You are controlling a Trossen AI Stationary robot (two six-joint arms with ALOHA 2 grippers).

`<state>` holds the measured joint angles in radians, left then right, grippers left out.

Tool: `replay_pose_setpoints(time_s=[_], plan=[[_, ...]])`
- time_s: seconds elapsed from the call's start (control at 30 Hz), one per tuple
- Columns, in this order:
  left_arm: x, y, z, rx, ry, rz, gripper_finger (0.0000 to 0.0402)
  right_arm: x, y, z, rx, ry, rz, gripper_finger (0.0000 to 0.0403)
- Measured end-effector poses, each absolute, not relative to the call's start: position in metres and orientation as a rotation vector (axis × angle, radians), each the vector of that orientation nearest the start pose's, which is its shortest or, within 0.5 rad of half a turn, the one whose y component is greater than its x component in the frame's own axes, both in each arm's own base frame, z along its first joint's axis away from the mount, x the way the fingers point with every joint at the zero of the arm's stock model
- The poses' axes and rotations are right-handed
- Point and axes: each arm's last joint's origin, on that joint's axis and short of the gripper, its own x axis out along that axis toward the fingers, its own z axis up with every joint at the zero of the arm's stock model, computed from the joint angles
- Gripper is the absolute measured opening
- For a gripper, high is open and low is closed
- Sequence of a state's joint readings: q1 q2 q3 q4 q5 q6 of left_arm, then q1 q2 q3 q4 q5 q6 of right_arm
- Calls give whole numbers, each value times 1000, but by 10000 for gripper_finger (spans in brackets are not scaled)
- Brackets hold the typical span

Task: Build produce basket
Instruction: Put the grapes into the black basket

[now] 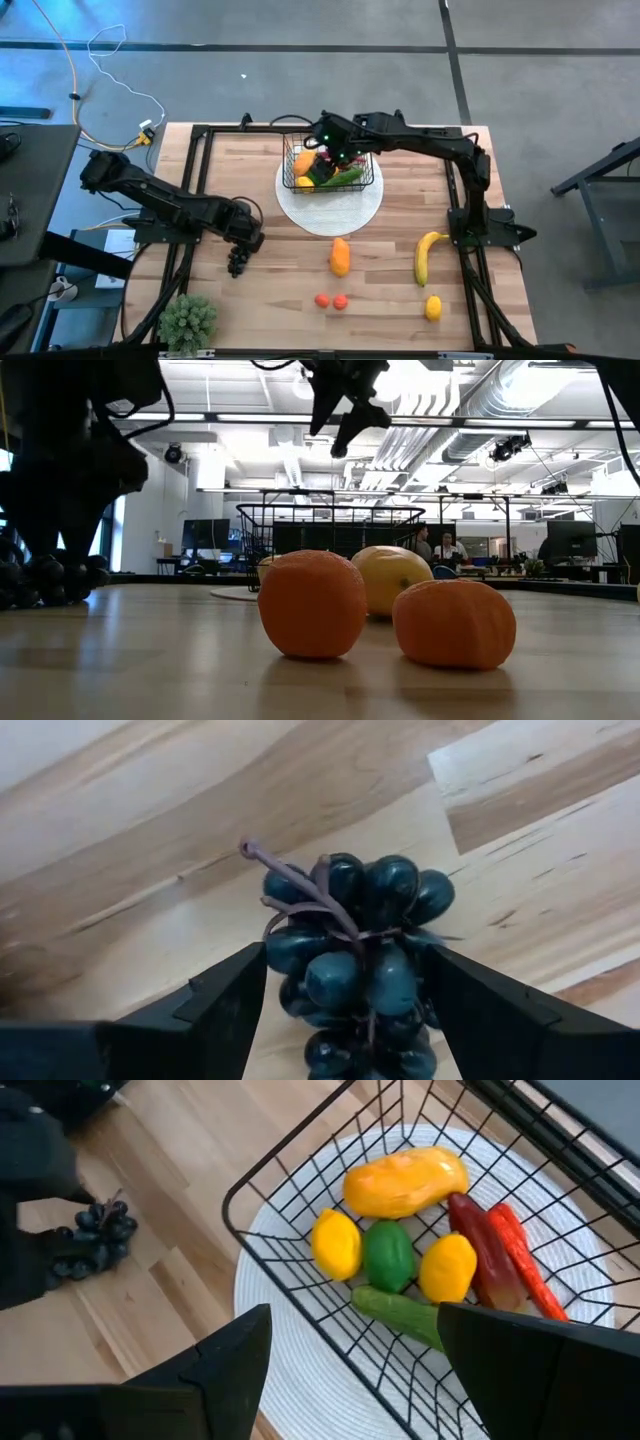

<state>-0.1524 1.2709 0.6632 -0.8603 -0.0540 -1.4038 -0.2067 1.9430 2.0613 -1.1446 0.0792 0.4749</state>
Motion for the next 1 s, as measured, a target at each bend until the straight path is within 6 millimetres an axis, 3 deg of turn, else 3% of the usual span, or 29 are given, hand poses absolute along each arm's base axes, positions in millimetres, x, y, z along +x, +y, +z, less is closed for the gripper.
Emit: replay_pose_setpoints(time_s=[0.3,0.43,0.67,0.9,1.0], plan=[[177,-26,145,-1031,1215,916,256,397,-68,355,504,950,-479,266],[175,-26,141,-1012,1225,908,237,397,-64,355,509,950,-475,266],[179,-26,142,-954,1217,823,138,395,-63,357,510,942,-512,266],[183,-27,143,-915,1201,747,24,380,-64,373,458,901,-592,266],[189,-27,147,-906,1166,711,10,372,-65,382,426,880,-613,266]])
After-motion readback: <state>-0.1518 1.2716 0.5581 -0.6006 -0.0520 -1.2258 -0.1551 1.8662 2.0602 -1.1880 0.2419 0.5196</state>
